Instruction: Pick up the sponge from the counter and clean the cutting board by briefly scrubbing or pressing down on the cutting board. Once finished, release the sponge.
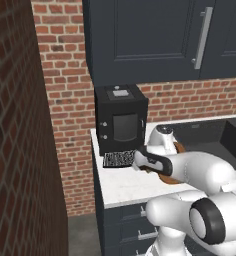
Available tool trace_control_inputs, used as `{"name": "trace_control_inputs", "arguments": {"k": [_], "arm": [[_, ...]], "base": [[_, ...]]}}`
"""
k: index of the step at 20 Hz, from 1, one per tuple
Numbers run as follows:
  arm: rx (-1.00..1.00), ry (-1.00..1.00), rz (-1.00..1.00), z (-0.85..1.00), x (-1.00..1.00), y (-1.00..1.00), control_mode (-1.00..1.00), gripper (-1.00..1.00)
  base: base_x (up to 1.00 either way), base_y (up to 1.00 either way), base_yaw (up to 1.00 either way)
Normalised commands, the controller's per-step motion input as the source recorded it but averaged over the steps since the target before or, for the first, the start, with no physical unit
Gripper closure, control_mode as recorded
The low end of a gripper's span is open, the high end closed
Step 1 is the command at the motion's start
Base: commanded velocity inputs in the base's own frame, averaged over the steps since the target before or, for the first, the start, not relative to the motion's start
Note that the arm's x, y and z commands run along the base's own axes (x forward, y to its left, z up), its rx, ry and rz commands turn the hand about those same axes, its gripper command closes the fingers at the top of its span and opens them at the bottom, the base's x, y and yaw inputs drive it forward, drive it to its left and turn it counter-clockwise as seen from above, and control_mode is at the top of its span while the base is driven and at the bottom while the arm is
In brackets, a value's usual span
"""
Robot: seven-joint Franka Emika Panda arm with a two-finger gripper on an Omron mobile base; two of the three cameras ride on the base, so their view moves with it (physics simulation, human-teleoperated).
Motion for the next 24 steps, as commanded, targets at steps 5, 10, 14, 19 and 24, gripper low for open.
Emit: {"name": "trace_control_inputs", "arguments": {"k": [5,10,14,19,24], "arm": [[0.00,0.02,0.02,-0.25,-0.23,0.06,-1.00,1.00],[0.00,0.02,0.00,-0.11,-0.32,0.00,-1.00,1.00],[0.00,0.05,0.00,0.00,-0.35,0.00,-1.00,1.00],[0.00,0.05,0.00,-0.06,0.01,0.03,-1.00,-1.00],[0.00,0.01,0.00,-0.21,0.26,0.01,-1.00,-1.00]], "base": [[0.00,0.00,0.00],[0.00,0.00,0.00],[0.00,0.00,0.00],[0.00,0.00,0.00],[0.00,0.00,0.00]]}}
